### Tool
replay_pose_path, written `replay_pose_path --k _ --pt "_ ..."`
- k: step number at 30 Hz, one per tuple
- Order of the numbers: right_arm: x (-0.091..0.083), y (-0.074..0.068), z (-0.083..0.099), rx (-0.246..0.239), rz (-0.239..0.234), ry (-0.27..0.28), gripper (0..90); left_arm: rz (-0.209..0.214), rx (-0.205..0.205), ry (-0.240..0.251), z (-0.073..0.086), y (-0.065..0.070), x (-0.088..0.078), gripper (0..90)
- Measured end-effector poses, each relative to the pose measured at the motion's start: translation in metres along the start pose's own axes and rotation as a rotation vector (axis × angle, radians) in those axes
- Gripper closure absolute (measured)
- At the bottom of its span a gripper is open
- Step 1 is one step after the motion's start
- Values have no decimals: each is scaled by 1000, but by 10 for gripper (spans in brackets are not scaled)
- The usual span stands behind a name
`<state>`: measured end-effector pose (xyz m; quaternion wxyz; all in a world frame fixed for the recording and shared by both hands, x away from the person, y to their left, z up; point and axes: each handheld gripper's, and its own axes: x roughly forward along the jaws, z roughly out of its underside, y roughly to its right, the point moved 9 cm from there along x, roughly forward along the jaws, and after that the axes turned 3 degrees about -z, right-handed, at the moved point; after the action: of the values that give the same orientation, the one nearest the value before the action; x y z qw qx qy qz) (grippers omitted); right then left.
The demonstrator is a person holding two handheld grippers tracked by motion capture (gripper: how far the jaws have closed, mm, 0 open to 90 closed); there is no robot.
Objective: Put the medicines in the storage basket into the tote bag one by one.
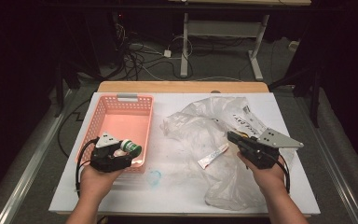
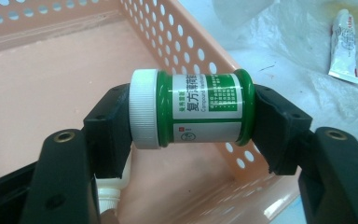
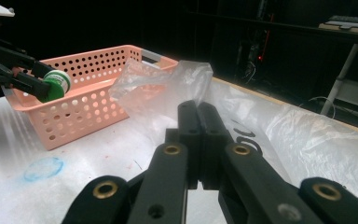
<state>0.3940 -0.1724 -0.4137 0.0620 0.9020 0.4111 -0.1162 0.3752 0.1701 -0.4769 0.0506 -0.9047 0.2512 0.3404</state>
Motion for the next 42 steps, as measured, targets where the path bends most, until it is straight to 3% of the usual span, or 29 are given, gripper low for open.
replay_pose_path --k 6,16,29,42 --pt "-1 -1 0 3 -1 0 900 3 -12 36 -3 2 -6 349" --pt "-1 -2 -2 0 -9 4 900 21 1 87 -12 12 -14 349" --pt "0 -4 -2 -8 -14 5 900 68 33 116 -22 34 -14 349" --pt "0 -5 -3 -8 -17 6 900 112 68 112 -26 57 -5 350"
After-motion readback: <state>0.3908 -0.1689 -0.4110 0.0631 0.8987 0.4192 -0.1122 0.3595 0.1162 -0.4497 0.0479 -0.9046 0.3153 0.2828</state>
